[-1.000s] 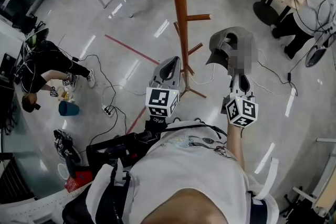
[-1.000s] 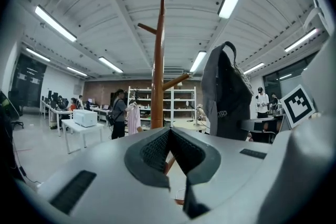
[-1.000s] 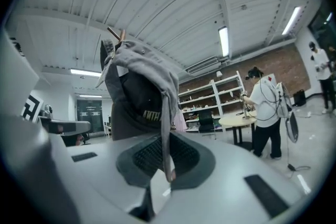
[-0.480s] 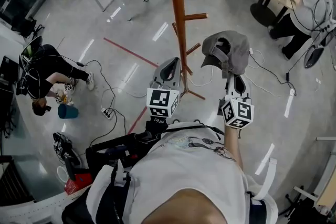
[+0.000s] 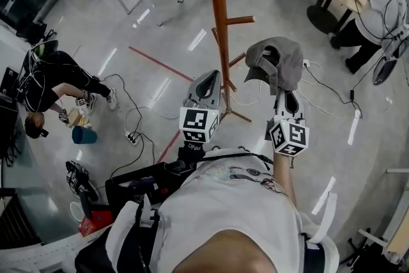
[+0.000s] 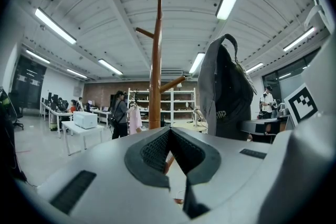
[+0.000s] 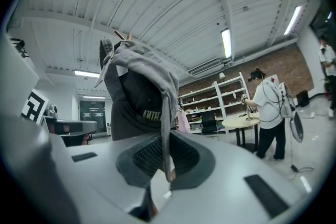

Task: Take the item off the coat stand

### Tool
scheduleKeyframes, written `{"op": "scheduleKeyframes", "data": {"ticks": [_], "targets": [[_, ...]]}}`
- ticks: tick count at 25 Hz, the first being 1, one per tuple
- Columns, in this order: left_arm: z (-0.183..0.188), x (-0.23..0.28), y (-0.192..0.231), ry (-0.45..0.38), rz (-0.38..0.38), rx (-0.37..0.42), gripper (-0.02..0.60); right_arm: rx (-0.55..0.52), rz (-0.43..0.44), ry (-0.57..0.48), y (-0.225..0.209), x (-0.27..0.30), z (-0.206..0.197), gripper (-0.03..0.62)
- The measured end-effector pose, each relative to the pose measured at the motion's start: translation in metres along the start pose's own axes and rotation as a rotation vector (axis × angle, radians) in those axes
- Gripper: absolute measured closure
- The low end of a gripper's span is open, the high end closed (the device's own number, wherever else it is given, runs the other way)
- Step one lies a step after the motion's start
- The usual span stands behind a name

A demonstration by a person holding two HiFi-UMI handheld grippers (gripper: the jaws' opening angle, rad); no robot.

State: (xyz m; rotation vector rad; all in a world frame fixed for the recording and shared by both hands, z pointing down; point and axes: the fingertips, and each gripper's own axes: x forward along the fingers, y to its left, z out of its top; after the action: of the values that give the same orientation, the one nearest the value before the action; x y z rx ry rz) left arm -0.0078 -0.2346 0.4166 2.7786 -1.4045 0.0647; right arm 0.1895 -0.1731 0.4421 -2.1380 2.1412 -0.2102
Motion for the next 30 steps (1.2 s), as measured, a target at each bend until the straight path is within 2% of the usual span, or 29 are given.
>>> {"op": "scheduleKeyframes", "data": {"ticks": [30], "targets": [[-0.0004, 0.0013, -0.0019, 0.012, -0.004, -0.002, 0.578, -0.004, 0.005, 0.020, -0.0017, 0.0006, -0.0033, 0.571]]}}
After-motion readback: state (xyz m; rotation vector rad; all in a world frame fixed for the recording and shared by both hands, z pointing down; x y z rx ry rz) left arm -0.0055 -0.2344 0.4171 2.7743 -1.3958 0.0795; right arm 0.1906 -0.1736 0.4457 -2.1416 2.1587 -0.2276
